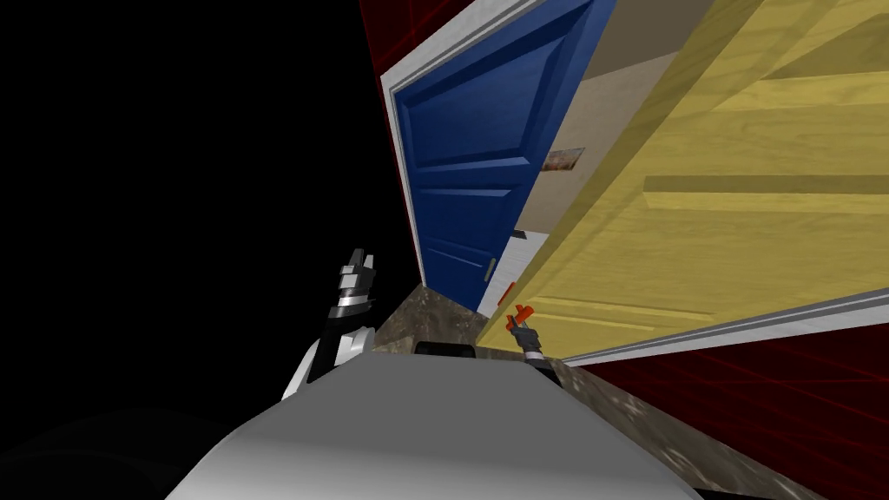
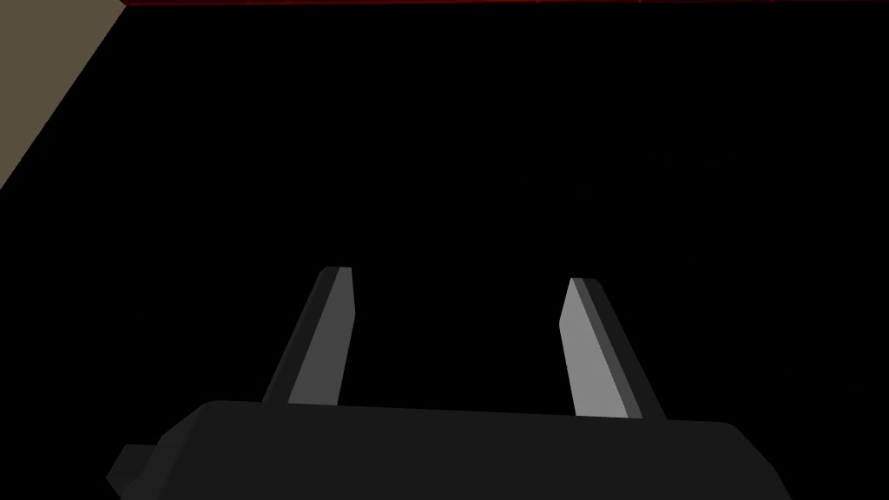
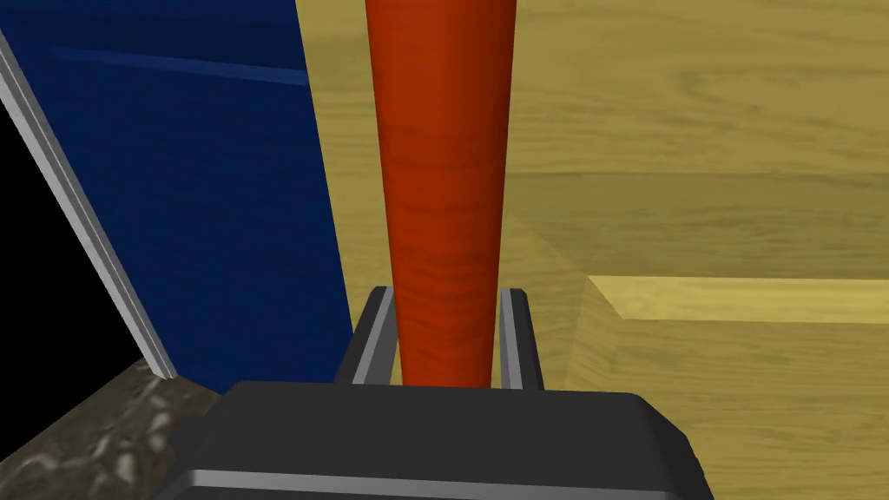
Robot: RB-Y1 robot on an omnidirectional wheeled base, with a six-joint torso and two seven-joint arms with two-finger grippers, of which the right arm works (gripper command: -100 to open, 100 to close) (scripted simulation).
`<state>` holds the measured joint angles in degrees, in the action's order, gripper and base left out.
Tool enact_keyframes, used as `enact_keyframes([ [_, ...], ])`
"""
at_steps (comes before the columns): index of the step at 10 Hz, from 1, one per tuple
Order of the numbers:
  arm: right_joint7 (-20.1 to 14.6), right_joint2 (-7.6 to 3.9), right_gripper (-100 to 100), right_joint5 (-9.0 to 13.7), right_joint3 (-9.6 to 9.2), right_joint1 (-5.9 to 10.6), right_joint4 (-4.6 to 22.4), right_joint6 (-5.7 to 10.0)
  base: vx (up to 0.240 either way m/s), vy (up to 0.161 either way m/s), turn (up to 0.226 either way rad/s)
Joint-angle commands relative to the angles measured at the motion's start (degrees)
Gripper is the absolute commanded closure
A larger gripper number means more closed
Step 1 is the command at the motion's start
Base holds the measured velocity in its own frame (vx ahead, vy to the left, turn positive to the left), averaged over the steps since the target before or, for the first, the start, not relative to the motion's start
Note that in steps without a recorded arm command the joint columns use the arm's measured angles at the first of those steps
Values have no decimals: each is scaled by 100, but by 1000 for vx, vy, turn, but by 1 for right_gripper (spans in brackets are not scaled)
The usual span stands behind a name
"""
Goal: Pull the door open
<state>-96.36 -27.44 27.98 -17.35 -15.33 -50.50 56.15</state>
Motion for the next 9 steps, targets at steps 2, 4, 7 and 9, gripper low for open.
enact_keyframes([
  [2,-96,-64,100,-61,-102,-27,8,100,-137,-60,117],
  [4,-245,-158,100,-142,-236,-99,73,318,-184,-47,156],
  [7,-431,-310,100,-234,-385,-189,161,611,-240,-66,152],
  [9,-549,-406,100,-293,-479,-246,218,798,-246,-66,151],
])
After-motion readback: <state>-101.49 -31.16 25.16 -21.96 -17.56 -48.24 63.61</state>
